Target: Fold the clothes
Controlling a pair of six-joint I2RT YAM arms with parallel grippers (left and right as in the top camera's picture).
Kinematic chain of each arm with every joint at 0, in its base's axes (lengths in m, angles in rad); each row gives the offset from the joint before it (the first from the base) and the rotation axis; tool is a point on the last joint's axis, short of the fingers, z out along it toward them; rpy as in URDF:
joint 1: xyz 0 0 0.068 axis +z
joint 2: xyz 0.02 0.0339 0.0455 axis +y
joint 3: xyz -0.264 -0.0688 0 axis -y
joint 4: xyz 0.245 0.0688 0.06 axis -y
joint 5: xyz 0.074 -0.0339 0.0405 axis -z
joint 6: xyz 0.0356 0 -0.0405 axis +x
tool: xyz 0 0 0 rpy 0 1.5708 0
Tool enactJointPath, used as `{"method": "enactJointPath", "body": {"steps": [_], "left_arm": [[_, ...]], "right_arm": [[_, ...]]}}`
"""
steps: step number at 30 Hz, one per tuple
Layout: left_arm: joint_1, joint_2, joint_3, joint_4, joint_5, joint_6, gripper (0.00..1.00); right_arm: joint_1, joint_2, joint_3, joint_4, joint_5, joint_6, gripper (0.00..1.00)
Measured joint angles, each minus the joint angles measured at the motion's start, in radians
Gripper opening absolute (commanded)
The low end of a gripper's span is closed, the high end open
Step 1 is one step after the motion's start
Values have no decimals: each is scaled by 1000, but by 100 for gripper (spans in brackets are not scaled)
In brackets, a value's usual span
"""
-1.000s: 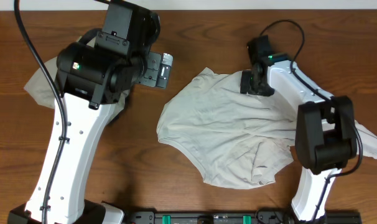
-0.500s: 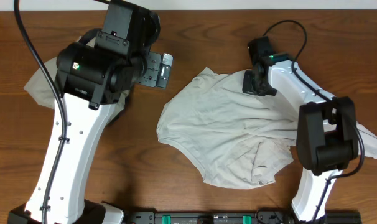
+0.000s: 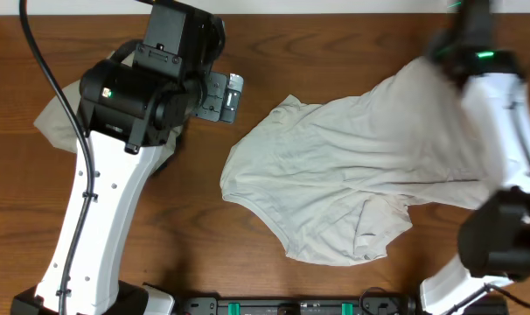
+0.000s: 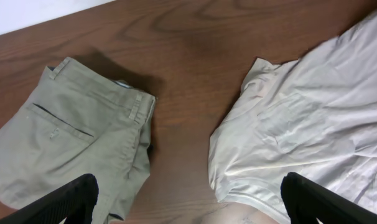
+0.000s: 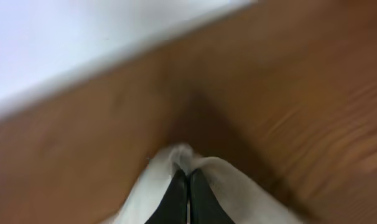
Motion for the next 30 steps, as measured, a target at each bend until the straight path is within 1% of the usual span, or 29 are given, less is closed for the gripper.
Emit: {"method": "enactJointPath", "body": {"steps": [1,2,3,5,6,7,9,10,15,16,17,19,22,24,25,26,30], "left_arm": [[0,0,0,0,0,0,96],[0,0,0,1,2,0,96],[0,0,0,1,2,0,96],[0,0,0,1,3,0,96],[0,0,0,1,3,0,96],[0,0,0,1,3,0,96],[0,0,0,-1,3,0,96],[0,0,0,-2,3,0,96],[0,0,0,-5,34,0,95],[0,0,0,-4,47,0,91],[0,0,-3,-3,63,-1,82],[0,0,-26,-1,101,-8,59],[-2,9,-93,33,169,0,28],[-10,35,-158,88,225,10,12],[-16,53,-186,115,246,18,7],[-25,79,-217,145,264,27,6],[-66,204,-325,247,306,48,6]], "right_arm": [[-49,-3,27,5,1,0,9],[-95,-4,47,8,-4,2,20],[-135,-4,57,14,-16,4,29],[-209,-4,63,10,-55,4,30],[-231,-3,63,-2,-69,4,34],[-254,-3,63,-23,-87,6,42],[-279,-3,63,-80,-119,-7,52],[-282,-3,63,-100,-129,-8,53],[-277,-3,63,-241,-242,-61,50],[-272,-3,63,-265,-269,-69,49],[-267,-3,63,-291,-298,-74,47],[-247,-3,63,-352,-355,-86,46],[-207,-3,63,-427,-404,-93,44],[-178,-3,63,-455,-423,-96,44],[-162,-3,63,-463,-430,-97,44],[-147,-3,63,-472,-438,-97,44],[-119,-3,63,-507,-456,-96,45]]}}
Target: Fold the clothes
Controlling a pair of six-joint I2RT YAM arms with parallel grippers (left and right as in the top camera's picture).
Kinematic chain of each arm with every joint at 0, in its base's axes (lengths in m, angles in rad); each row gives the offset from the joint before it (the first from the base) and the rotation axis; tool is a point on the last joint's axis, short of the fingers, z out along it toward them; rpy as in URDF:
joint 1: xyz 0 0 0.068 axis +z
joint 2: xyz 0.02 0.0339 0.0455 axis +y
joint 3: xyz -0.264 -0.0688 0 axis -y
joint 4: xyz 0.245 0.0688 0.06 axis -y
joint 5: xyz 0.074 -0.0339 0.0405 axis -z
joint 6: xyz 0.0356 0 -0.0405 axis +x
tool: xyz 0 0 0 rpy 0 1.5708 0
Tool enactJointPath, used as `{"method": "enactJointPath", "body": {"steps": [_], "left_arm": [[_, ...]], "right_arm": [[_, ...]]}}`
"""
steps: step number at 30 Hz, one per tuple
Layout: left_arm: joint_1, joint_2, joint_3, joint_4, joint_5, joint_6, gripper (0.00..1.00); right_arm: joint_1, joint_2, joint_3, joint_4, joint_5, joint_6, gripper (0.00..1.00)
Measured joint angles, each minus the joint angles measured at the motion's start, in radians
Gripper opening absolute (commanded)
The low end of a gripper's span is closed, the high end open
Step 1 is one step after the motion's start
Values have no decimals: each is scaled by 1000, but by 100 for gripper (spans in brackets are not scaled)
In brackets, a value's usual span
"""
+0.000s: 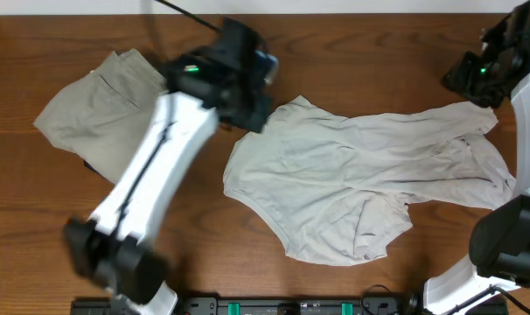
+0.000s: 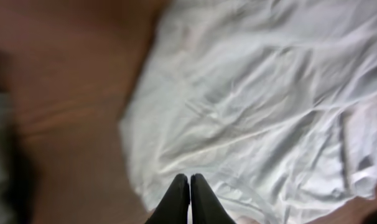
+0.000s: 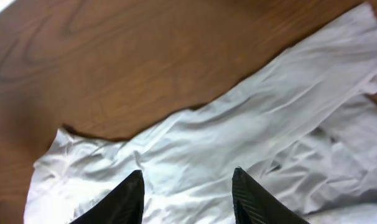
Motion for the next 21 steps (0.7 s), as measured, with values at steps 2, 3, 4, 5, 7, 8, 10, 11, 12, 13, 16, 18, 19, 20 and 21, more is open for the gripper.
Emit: {"method": "enactJointPath", "body": {"steps": [2,3,4,5,7,8,10,11,12,13,16,18,19,20,21], "left_arm": [[-23,69,-38,27,12,16,6],[-34,102,-52,35,16,24,6],[-45,137,-60,40,18,35,6],[-55,168,-63,45,20,40,6],[-76,230,-63,63,23,51,6],[-85,256,-63,70,25,57,6],[-98,299,-63,79,26,62,6],[-104,320,-63,86,26,64,6],[-107,338,-63,95,26,66,6],[-110,359,-63,109,27,66,6],[-111,404,-63,148,30,67,6],[-110,431,-62,176,29,69,6],[-107,433,-58,194,32,69,6],[-105,436,-56,210,29,69,6],[-105,437,-55,224,28,69,6]], "right_arm": [[0,0,0,-18,-2,0,44],[0,0,0,-25,-1,0,45],[0,0,0,-31,-1,0,45],[0,0,0,-40,-1,0,45],[0,0,0,-60,2,0,45],[0,0,0,-67,7,0,45],[0,0,0,-81,18,0,45],[0,0,0,-86,24,0,45],[0,0,0,-92,32,0,45],[0,0,0,-96,38,0,45],[0,0,0,-100,47,0,45],[0,0,0,-101,53,0,44],[0,0,0,-103,55,0,43],[0,0,0,-104,57,0,43],[0,0,0,-104,57,0,43]]}}
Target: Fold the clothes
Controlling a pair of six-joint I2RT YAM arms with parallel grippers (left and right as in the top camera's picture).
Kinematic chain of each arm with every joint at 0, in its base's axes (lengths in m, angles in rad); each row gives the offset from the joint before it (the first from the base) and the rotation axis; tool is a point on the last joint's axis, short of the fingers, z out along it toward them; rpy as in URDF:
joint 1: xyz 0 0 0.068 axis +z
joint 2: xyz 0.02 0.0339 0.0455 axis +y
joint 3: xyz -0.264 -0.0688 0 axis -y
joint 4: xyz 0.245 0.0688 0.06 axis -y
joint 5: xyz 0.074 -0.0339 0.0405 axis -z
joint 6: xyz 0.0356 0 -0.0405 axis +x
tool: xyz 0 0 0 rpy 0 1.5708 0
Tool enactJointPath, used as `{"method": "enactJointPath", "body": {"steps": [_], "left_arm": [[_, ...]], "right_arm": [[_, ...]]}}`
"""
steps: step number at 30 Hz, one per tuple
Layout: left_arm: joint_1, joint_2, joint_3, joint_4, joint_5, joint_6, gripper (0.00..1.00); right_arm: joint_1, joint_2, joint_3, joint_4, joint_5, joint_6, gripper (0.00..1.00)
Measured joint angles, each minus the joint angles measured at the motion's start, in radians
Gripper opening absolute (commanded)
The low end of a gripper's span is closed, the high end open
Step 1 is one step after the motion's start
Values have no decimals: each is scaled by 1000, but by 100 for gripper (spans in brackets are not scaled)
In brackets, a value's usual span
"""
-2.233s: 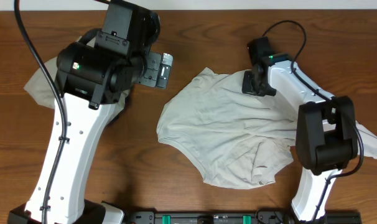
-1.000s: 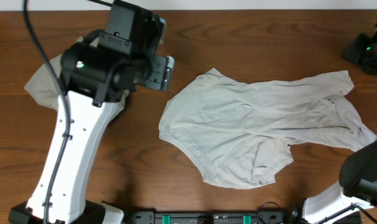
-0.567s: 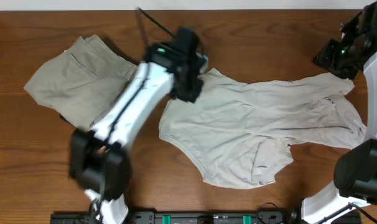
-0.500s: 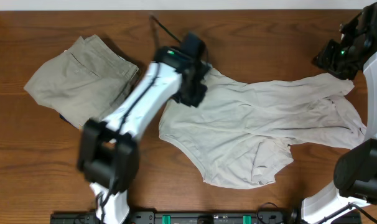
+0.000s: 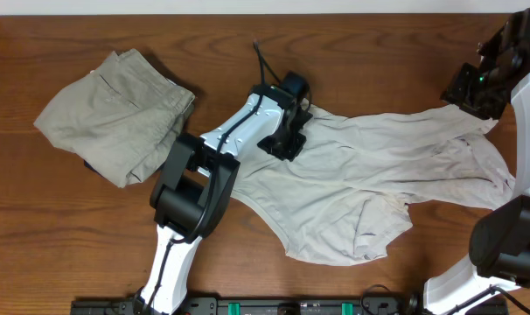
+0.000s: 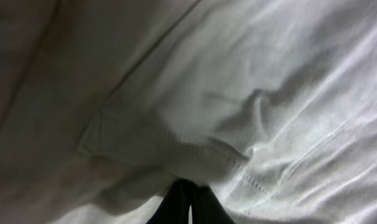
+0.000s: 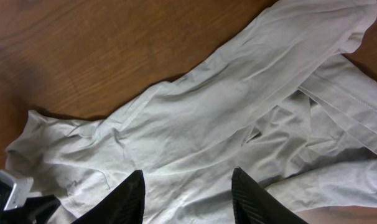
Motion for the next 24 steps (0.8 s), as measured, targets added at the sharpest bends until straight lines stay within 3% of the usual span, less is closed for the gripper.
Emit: {"method": "enactJointPath", "body": {"steps": [5,12,18,22,24], "left_arm": [[8,18,13,191,-82,0,7],[114,93,76,470,-192,11,22],[221,133,258,442,-237,19,25],[248,130,445,304,-251,24,28],[249,126,544,144,-249,26,32]], "right_arm": [[0,0,0,-6,3,2,39],[1,0,0,-30,3,26,41],[23,0,0,-68,6,38,44],[40,0,0,-84,6,36,48],[49,0,-4,-85,8,32,52]]}}
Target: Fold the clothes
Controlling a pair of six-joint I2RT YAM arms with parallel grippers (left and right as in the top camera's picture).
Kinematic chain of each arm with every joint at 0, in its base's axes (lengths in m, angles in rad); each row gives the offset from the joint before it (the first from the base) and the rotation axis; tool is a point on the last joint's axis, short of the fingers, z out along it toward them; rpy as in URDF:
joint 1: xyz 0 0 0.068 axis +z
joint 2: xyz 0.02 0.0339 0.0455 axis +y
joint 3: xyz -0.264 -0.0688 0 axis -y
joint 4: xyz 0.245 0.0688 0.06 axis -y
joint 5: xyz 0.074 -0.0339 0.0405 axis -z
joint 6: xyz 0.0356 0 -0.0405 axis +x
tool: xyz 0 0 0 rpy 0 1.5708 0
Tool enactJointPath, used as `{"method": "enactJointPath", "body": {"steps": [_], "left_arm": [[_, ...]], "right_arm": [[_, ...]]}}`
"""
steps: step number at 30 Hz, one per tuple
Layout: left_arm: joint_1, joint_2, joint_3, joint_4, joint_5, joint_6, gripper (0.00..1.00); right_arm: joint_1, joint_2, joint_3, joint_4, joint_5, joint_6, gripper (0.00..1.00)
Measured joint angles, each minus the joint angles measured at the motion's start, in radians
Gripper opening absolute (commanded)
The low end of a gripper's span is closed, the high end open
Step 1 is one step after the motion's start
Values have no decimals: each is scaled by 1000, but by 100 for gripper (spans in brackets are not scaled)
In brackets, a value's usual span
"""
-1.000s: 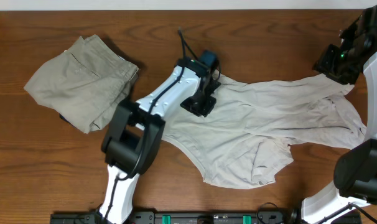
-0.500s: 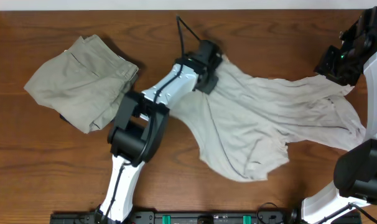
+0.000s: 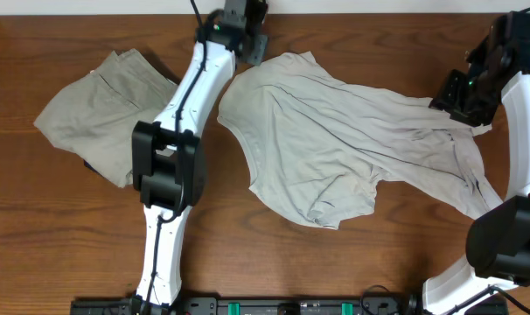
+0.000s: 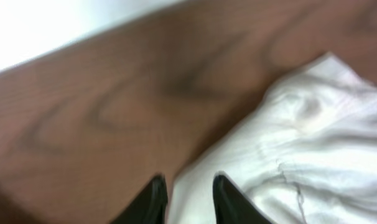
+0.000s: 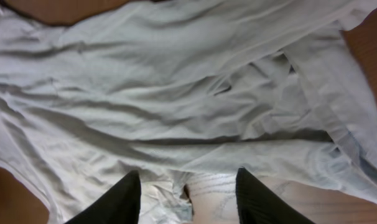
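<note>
A white shirt (image 3: 335, 122) lies crumpled across the table, from the far middle to the right side. My left gripper (image 3: 254, 45) is at the shirt's far left corner by the table's back edge. In the left wrist view it (image 4: 190, 186) stands open, with the shirt's edge (image 4: 313, 155) between and beside its fingers. My right gripper (image 3: 462, 101) hangs over the shirt's right end. In the right wrist view it (image 5: 188, 186) is wide open just above the rumpled cloth (image 5: 176, 93).
Folded khaki shorts (image 3: 108, 109) lie at the far left of the brown wooden table (image 3: 90, 227). The table's back edge meets a white wall (image 4: 51, 31) just beyond the left gripper. My left arm (image 3: 182, 105) runs between the shorts and the shirt.
My left gripper was shut on the shirt near its middle left; now it is open at the table's back edge. The shirt's left part lies farther back. My right gripper is lower over the shirt.
First my right gripper was shut on the shirt, holding it up at the far right, with the left open near the shorts. Then the right was open and the shirt lay flat. The left shut on the shirt, and now the shirt lies farther back, with both grippers open.
</note>
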Motion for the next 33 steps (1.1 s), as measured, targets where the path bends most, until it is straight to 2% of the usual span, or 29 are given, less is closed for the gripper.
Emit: {"method": "enactJointPath", "body": {"steps": [4,8,11,14,17,18,23,33], "left_arm": [[-8,-26,127,-301,34,-5,34],[-31,-70,150,-532,89,-24,24],[-56,-84,151,-663,137,-50,21],[-86,-84,131,-731,168,-95,19],[-117,-84,64,-750,190,-140,19],[-127,-84,37,-752,199,-149,15],[-175,-84,-154,-728,263,-179,10],[-270,-84,-504,-416,304,-211,7]], "right_arm": [[22,0,-56,11,3,-12,57],[32,0,-149,58,9,-11,57],[32,0,-208,79,15,-11,57],[32,0,-226,82,16,-11,58],[32,0,-226,84,16,-11,59],[32,0,-226,82,17,-11,59],[32,0,-227,76,18,-11,59],[32,0,-227,74,18,-23,59]]}}
